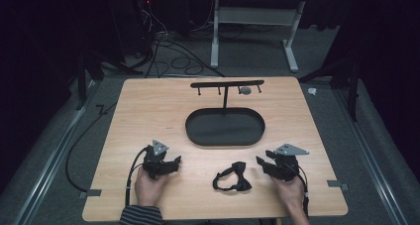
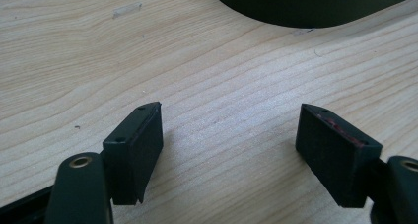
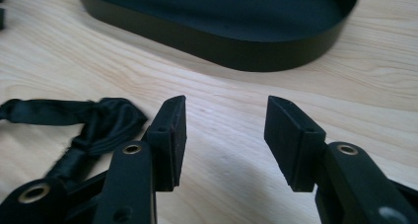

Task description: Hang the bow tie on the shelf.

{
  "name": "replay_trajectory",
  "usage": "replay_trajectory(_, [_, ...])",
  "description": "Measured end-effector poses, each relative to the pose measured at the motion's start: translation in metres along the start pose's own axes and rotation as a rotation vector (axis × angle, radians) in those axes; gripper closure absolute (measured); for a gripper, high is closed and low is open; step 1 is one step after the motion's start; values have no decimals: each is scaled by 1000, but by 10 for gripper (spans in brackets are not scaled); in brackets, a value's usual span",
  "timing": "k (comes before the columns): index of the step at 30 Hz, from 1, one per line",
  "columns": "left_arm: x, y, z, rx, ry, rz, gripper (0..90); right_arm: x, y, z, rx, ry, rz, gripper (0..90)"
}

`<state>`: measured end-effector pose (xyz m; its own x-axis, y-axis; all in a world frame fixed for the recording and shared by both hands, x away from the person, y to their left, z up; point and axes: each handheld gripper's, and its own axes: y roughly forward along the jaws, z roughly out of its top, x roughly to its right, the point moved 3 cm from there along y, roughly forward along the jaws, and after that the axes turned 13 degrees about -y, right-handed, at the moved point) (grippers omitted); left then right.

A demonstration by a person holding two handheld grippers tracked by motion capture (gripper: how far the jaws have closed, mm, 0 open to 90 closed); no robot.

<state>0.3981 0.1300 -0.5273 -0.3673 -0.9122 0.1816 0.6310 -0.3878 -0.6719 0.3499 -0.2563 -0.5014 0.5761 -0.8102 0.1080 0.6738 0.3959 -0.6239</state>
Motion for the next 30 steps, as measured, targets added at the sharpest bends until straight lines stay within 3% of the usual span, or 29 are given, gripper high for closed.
replay_trajectory(30, [0, 0, 0, 0, 0, 0, 266, -67, 12, 32, 46, -141, 247, 531])
